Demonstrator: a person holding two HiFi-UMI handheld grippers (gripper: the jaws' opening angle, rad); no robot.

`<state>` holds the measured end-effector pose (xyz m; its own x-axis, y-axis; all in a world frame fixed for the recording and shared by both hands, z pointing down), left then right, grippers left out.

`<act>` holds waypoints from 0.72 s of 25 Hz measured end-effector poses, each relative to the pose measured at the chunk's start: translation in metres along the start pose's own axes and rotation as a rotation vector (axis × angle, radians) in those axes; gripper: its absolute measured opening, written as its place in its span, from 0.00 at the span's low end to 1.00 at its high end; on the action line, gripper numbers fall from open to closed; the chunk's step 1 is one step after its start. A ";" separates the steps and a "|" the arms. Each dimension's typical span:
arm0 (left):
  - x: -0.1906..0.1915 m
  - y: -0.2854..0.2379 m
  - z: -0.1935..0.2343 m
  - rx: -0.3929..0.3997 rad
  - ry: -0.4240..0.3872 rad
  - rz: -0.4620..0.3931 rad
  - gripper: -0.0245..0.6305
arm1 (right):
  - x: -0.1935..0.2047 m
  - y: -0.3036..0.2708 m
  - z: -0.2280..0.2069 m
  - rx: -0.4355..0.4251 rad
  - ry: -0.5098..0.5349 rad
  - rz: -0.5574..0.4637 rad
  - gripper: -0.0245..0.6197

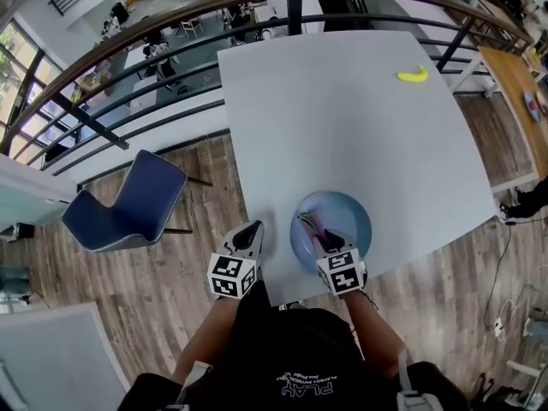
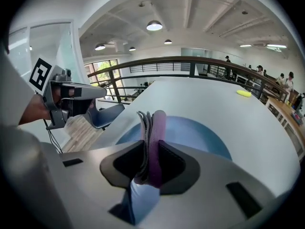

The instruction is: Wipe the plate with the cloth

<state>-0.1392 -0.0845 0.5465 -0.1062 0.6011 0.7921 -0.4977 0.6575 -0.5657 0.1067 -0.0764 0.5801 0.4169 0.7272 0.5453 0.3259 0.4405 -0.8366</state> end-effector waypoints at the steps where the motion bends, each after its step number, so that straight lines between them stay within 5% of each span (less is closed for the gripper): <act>1: 0.001 -0.001 0.000 0.000 -0.005 0.004 0.06 | -0.001 -0.003 0.001 -0.006 0.010 0.013 0.20; 7: 0.007 -0.001 0.000 0.006 -0.013 0.023 0.06 | -0.001 -0.017 0.003 -0.021 0.098 0.054 0.20; 18: 0.012 -0.003 0.002 0.041 0.030 0.047 0.06 | -0.008 -0.023 -0.011 0.006 0.054 0.066 0.20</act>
<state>-0.1403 -0.0806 0.5581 -0.1042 0.6446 0.7574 -0.5274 0.6098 -0.5916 0.1057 -0.0981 0.5956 0.4830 0.7252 0.4906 0.2910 0.3955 -0.8711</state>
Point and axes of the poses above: the fingertips, and each gripper's own axes: y backward along the fingers, z to its left, x out of its underside, the point moved 10 cm from there along y, backward along the fingers, and after that the axes turned 9 degrees about z, right-handed, at the moved point
